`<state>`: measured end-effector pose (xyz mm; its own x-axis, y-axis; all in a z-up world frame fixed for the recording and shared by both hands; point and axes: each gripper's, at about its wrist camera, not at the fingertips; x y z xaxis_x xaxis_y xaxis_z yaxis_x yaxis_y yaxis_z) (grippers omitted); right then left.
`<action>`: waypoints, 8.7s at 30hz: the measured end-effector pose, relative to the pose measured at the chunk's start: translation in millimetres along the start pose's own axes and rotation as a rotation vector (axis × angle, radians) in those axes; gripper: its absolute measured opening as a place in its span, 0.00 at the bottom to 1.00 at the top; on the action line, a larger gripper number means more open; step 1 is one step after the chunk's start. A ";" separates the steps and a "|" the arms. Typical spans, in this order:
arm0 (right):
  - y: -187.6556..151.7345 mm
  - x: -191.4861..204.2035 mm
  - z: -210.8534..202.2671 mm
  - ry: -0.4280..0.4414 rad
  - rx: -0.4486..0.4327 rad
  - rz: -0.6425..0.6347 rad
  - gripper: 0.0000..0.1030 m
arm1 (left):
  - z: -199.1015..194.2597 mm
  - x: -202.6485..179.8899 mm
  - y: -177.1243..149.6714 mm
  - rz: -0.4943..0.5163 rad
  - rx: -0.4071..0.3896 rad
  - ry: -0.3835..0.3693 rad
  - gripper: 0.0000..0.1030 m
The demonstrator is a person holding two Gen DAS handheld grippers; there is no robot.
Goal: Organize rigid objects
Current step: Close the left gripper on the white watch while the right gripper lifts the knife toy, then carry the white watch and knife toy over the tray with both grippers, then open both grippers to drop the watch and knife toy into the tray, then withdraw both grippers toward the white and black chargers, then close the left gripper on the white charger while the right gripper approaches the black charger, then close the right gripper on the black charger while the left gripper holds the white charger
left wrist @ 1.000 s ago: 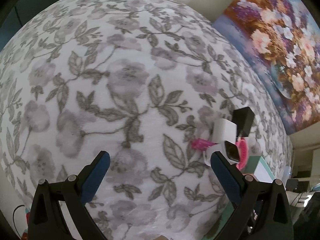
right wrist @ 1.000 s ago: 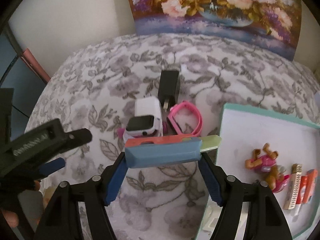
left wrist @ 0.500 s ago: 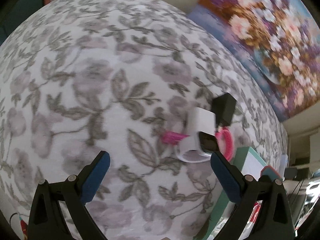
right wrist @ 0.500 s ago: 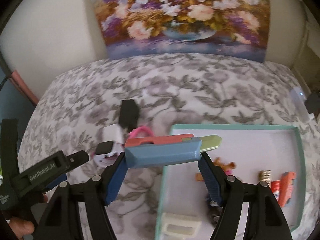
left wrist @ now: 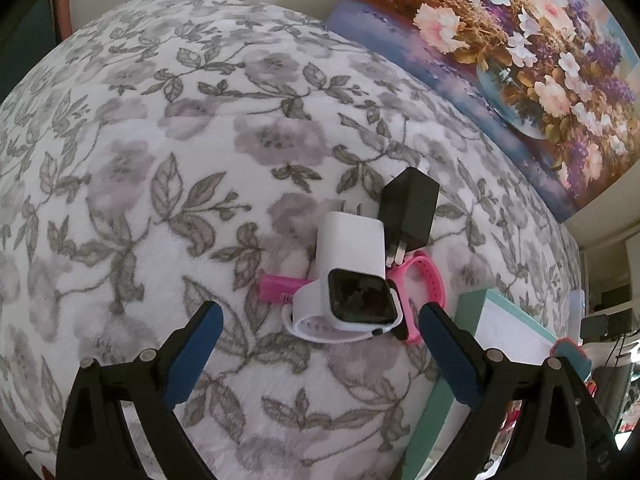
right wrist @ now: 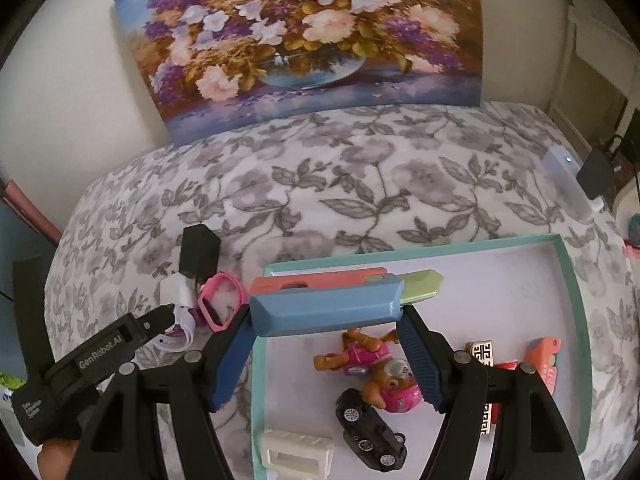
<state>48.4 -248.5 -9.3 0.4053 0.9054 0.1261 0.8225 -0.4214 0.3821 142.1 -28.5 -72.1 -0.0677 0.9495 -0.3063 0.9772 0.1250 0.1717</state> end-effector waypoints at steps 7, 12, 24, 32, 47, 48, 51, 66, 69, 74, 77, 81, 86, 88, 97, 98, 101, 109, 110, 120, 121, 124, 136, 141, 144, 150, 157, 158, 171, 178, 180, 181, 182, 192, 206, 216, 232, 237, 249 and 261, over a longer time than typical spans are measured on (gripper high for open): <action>-0.1 -4.9 0.1 0.003 0.006 0.012 0.72 | 5.8 -4.1 0.0 0.009 -0.003 0.000 0.70; -0.5 -4.8 -0.2 0.008 0.010 0.014 0.72 | -0.1 -15.2 -0.4 0.065 -0.021 0.018 0.53; 3.3 -24.4 -10.1 0.014 -0.009 0.057 0.72 | -49.9 -24.8 -0.5 0.067 -0.117 -0.048 0.53; 1.1 -60.2 -4.8 -0.025 0.014 0.116 0.72 | -51.0 -68.3 -18.6 0.159 -0.108 -0.075 0.53; -5.0 -121.2 1.2 -0.069 0.049 0.233 0.72 | -11.3 -138.8 -55.0 0.327 -0.023 -0.093 0.53; -5.5 -123.2 1.1 -0.070 0.050 0.237 0.72 | -10.1 -141.1 -56.4 0.333 -0.026 -0.090 0.53; -6.4 -128.2 0.9 -0.070 0.050 0.249 0.72 | -7.8 -143.5 -57.1 0.335 -0.028 -0.091 0.53; -8.4 -132.4 7.6 -0.095 0.069 0.245 0.72 | 0.3 -146.6 -56.1 0.347 -0.048 -0.058 0.53; -8.7 -133.0 8.8 -0.098 0.075 0.246 0.72 | -0.4 -148.4 -57.1 0.359 -0.050 -0.058 0.53; -8.6 -132.0 9.6 -0.103 0.084 0.239 0.72 | -1.9 -151.0 -57.9 0.372 -0.047 -0.051 0.53; -8.4 -131.2 10.5 -0.108 0.092 0.234 0.73 | -4.1 -151.0 -56.8 0.372 -0.045 -0.045 0.58; -8.2 -128.8 11.4 -0.116 0.097 0.223 0.73 | -8.8 -149.0 -54.9 0.366 -0.046 -0.042 0.65; -6.8 -126.5 7.5 -0.121 0.081 0.214 0.86 | -13.3 -143.3 -50.0 0.346 -0.054 -0.017 0.81; -6.3 -126.5 6.7 -0.125 0.077 0.213 0.89 | -14.9 -139.7 -47.7 0.332 -0.056 -0.007 0.82; -6.7 -124.1 6.5 -0.125 0.058 0.202 1.00 | -9.8 -120.7 -39.7 0.264 -0.026 0.072 0.92; -6.7 -123.8 6.6 -0.126 0.057 0.202 1.00 | -9.4 -119.3 -39.5 0.260 -0.025 0.078 0.92; -6.6 -124.3 7.1 -0.132 0.053 0.203 1.00 | -8.7 -115.3 -38.2 0.246 -0.027 0.100 0.92; -6.8 -123.7 7.1 -0.132 0.061 0.201 1.00 | -11.0 -107.1 -34.6 0.216 -0.031 0.131 0.92; -6.5 -122.6 6.5 -0.135 0.065 0.197 1.00 | -13.7 -105.4 -33.1 0.208 -0.036 0.132 0.92; -0.8 -88.1 -9.6 -0.136 0.028 0.122 1.00 | -34.5 -78.0 -19.1 0.148 -0.042 0.205 0.92; -1.1 -83.0 -8.1 -0.135 0.030 0.110 1.00 | -35.3 -72.8 -17.4 0.132 -0.037 0.205 0.92; -3.4 -68.0 -2.1 -0.130 0.044 0.071 1.00 | -37.1 -55.4 -11.4 0.091 -0.028 0.201 0.92; -8.6 -6.7 7.7 -0.071 0.053 -0.020 1.00 | -58.4 7.8 9.0 -0.019 -0.066 0.245 0.92; -9.0 18.3 12.6 -0.038 0.057 -0.043 1.00 | -66.2 30.0 15.3 -0.055 -0.081 0.252 0.92; -9.1 28.4 15.2 -0.027 0.057 -0.058 1.00 | -67.3 40.5 18.9 -0.066 -0.083 0.256 0.92; -5.1 42.8 21.3 -0.019 0.058 -0.076 1.00 | -65.0 49.7 23.0 -0.084 -0.073 0.231 0.92; 4.7 52.2 29.7 -0.029 0.059 -0.096 1.00 | -47.7 37.0 28.6 -0.059 -0.040 0.187 0.92; 6.8 52.7 30.9 -0.029 0.058 -0.095 1.00 | -44.3 34.3 29.9 -0.053 -0.032 0.182 0.92; 39.7 54.8 54.5 0.010 0.031 -0.043 1.00 | -12.6 13.7 51.9 -0.026 -0.002 0.140 0.92; 53.9 49.5 71.4 0.008 0.035 -0.045 1.00 | 0.4 -1.4 61.0 0.006 -0.007 0.147 0.92; 56.5 46.8 73.2 0.002 0.033 -0.047 1.00 | 4.0 -2.0 62.4 0.010 -0.005 0.154 0.92; 57.5 45.5 73.7 -0.001 0.031 -0.047 1.00 | 6.8 -1.4 63.2 0.010 0.000 0.160 0.92; 58.2 44.2 73.8 -0.003 0.030 -0.046 1.00 | 8.5 -0.7 63.5 0.009 0.005 0.163 0.92; 57.5 39.1 68.1 -0.008 0.026 -0.050 1.00 | 8.2 1.9 61.6 -0.002 0.029 0.131 0.92; 57.4 27.3 67.1 -0.015 0.035 -0.019 1.00 | 26.9 -13.0 54.8 0.062 0.093 0.125 0.91; 55.2 27.3 70.3 -0.020 0.050 -0.025 1.00 | 35.6 -18.1 51.9 0.076 0.101 0.138 0.89; 55.0 27.4 70.0 -0.019 0.053 -0.029 1.00 | 35.2 -33.1 47.6 0.114 0.116 0.054 0.44; 54.2 29.4 69.6 -0.018 0.050 -0.032 1.00 | 32.5 -25.5 48.8 0.099 0.107 0.060 0.44; 51.1 67.2 65.9 0.072 0.026 -0.109 1.00 | 22.9 16.8 60.0 -0.002 0.075 0.041 0.44; 57.3 106.9 92.2 0.112 0.071 -0.141 0.79 | 14.5 54.9 67.5 -0.092 0.051 0.023 0.44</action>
<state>175.7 -180.5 -58.4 0.2407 0.9541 0.1783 0.8958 -0.2891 0.3377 207.2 27.9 -90.9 -0.1616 0.9413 -0.2965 0.9756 0.1977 0.0959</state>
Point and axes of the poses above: each gripper's, at about its wrist camera, not at the fingertips, and z roughly the way its jaws point, x to its left, y to its top, and after that the axes turned 7 degrees about x, right-handed
